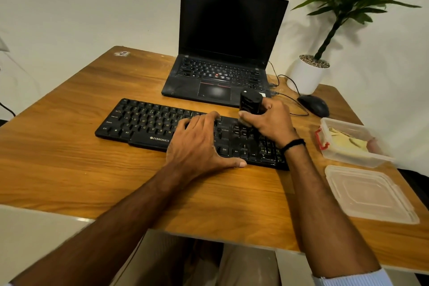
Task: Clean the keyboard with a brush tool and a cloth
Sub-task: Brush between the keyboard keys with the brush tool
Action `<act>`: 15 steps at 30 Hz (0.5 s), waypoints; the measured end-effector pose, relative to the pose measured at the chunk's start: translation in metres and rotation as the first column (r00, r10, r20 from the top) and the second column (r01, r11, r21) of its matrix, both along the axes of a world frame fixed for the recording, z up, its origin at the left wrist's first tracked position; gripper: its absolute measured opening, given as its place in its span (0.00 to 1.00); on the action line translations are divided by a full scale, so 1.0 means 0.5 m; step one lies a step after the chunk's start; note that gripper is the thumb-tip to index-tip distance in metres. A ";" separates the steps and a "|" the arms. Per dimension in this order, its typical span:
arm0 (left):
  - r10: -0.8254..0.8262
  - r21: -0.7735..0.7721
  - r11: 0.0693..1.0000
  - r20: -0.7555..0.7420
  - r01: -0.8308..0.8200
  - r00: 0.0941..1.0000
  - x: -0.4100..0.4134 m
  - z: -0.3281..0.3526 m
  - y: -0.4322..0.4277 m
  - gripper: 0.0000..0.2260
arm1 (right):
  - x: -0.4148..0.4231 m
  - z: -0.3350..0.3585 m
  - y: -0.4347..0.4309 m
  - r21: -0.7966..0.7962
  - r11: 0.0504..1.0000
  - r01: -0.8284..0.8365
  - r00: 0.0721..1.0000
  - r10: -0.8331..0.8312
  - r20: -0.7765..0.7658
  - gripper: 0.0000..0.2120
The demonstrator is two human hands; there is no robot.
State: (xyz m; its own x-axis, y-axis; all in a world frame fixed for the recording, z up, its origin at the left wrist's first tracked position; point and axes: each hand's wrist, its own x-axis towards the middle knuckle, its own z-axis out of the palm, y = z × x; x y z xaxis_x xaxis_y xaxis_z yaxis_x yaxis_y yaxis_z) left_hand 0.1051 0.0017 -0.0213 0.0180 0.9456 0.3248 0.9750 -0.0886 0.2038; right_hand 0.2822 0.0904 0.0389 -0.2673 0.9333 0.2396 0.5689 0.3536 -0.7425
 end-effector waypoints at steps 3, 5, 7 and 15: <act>0.004 -0.013 1.000 -0.004 -0.004 1.000 0.002 0.001 0.000 0.59 | 0.006 -0.003 0.001 -0.197 0.962 -0.188 0.982 0.178 -0.066 0.11; 0.004 -0.007 1.000 -0.005 -0.004 1.000 0.001 0.002 -0.001 0.59 | 0.004 -0.003 -0.003 -0.194 0.960 -0.201 0.980 0.194 -0.054 0.12; 0.003 0.005 1.000 -0.007 -0.003 1.000 0.001 0.001 -0.001 0.59 | -0.003 -0.002 0.004 -0.034 0.998 -0.051 0.999 0.052 0.014 0.12; 0.012 0.005 1.000 -0.004 -0.012 1.000 0.000 -0.002 0.002 0.60 | -0.008 -0.001 0.003 -0.051 0.996 -0.074 0.997 0.074 0.014 0.14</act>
State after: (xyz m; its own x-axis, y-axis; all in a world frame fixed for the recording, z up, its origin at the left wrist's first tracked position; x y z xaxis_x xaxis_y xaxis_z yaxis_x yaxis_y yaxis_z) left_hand 0.1053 0.0025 -0.0223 0.0084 0.9440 0.3298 0.9768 -0.0783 0.1995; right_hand 0.2783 0.0919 0.0384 -0.3394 0.9217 0.1876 0.5543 0.3571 -0.7518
